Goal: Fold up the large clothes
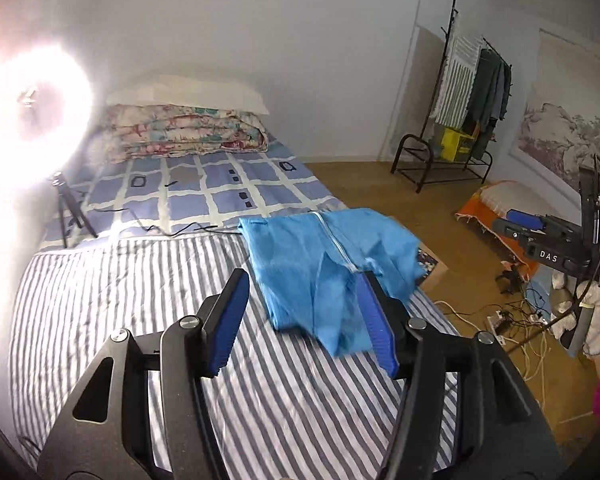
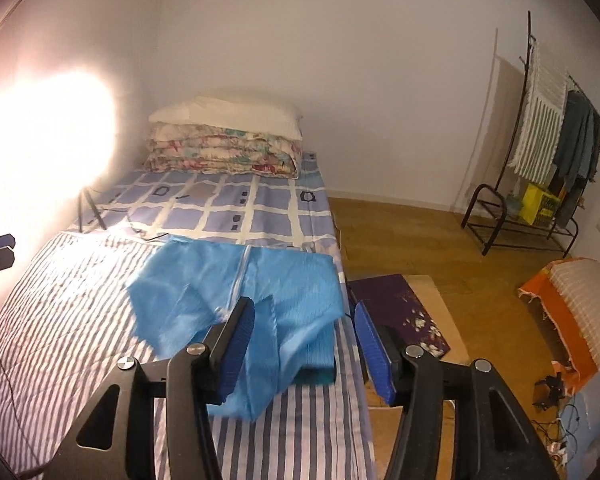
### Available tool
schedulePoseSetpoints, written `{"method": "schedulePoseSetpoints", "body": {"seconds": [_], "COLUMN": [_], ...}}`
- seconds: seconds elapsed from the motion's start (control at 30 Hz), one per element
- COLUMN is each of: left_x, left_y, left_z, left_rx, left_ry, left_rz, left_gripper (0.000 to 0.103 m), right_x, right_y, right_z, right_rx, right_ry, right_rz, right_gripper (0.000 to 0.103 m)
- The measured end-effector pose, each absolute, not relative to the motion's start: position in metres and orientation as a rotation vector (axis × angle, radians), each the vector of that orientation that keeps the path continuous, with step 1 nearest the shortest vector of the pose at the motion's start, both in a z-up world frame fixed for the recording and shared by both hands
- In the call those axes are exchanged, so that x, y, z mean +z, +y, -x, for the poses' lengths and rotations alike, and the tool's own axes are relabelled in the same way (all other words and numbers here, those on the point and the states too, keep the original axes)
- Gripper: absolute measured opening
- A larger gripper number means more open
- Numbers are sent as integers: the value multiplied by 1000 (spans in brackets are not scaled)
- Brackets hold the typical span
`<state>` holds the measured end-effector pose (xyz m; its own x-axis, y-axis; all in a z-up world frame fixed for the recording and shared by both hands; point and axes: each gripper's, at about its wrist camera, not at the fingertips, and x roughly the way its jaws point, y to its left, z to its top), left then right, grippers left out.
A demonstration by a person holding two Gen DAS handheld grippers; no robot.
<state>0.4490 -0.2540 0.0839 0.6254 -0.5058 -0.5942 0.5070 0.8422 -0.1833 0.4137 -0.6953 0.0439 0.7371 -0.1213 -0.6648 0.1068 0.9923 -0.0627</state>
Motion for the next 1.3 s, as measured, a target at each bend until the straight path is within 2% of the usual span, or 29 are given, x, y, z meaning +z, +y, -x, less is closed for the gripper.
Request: {"method": "schedulePoseSetpoints", "body": {"seconds": [0.07, 0.23, 0.33, 0.43, 0.5, 0.63, 0.83, 0.97, 1.3], "left_x": [96, 121, 135, 148, 158, 176, 200, 204, 157], "left_y": [-240, -213, -195, -177, -166, -143, -109, -98, -91], "left_z": [-418, -346, -303, -264, -238, -191, -122, -86, -39], "left_rx": [-582, -589, -588, -602, -596, -585, -607, -580, -517], "left_ry": [674, 645, 621, 603, 586, 534, 492, 460, 499], "left_rz": [10, 6, -6, -7, -16, -25, -9, -51, -79], "left_gripper": [66, 73, 78, 79, 80, 91, 93, 100, 103], "right_x": [56, 79, 90, 103, 112, 128, 154, 167, 144], "right_y": [-688, -665, -649, -632, -623, -604, -590, -582, -551], "right_z": [-384, -310, -267, -227, -204, -155, -97, -64, -13], "right_rx": [-123, -122, -128, -120, -121, -139, -139, -151, -162], "right_ry": [720, 702, 692, 672, 654, 617, 553, 519, 518], "right_rz": [16, -17, -36, -61, -71, -77, -96, -89, -62], "right_gripper": [55, 57, 63, 67, 75, 82, 92, 101, 103]}}
